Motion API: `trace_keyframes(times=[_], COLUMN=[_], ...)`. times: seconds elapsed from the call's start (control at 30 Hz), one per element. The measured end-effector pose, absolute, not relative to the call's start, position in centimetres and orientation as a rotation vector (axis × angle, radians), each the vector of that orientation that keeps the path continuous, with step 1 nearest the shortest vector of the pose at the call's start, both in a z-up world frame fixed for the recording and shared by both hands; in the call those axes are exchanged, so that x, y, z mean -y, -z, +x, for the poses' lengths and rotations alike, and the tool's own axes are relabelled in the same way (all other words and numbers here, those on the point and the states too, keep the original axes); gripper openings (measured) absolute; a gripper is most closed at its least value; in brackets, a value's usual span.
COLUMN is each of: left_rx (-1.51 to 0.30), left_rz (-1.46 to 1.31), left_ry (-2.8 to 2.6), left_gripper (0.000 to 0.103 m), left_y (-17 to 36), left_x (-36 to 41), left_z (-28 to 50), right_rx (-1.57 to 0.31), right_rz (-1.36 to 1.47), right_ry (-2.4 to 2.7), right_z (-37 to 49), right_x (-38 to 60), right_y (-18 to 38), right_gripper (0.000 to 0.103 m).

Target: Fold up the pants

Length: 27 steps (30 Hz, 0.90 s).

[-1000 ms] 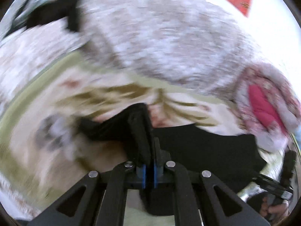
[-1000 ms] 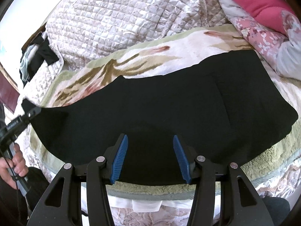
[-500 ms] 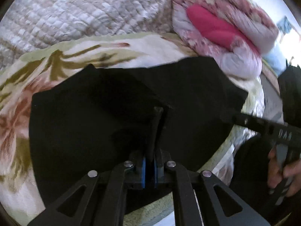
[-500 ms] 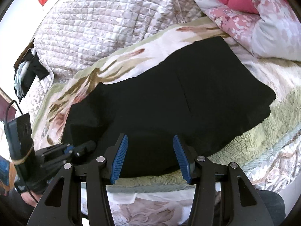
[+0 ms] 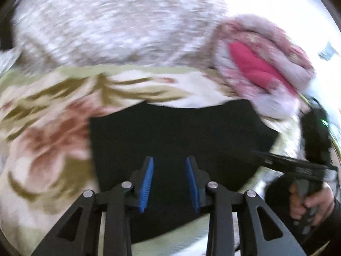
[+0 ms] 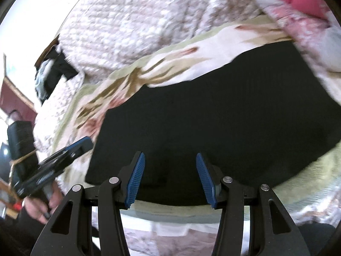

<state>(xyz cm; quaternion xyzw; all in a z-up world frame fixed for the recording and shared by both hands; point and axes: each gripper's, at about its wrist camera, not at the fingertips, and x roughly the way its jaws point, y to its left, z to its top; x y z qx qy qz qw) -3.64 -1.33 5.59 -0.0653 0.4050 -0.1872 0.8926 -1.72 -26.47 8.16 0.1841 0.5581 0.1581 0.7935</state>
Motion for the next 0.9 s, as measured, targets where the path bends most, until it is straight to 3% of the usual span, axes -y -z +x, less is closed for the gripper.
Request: trace_keyframes(times=[0.27, 0.4, 0.77, 0.87, 0.9], left_rx=[-0.891, -0.928, -0.908, -0.901, -0.9], left_rz=[-0.241, -0.278, -0.29, -0.285, -0.282], left_ry=[0.241, 0.248, 0.275, 0.278, 0.279], left_gripper=[0.034, 0.034, 0.035, 0.036, 0.036], left_y=[-2.4, -0.7, -0.1, -0.1, -0.1], left_x=[-4.1, -4.2, -4.0, -3.9, -3.9], left_z=[-2.3, -1.8, -0.9, -1.0, -1.0], right_rx=[-1.26, -1.278, -1.279, -1.291, -1.297], right_rz=[0.358, 0.345, 0.394, 0.398, 0.413], right_ry=[-0.375, -0.369, -0.408, -0.404, -0.409], right_z=[0.0, 0.4, 3.4, 4.0, 4.0], right_x=[23.8, 23.6, 23.1, 23.0, 23.0], right_y=[-5.9, -5.5, -4.0, -3.6, -3.5], right_gripper=[0.051, 0.043, 0.042, 0.006, 0.005])
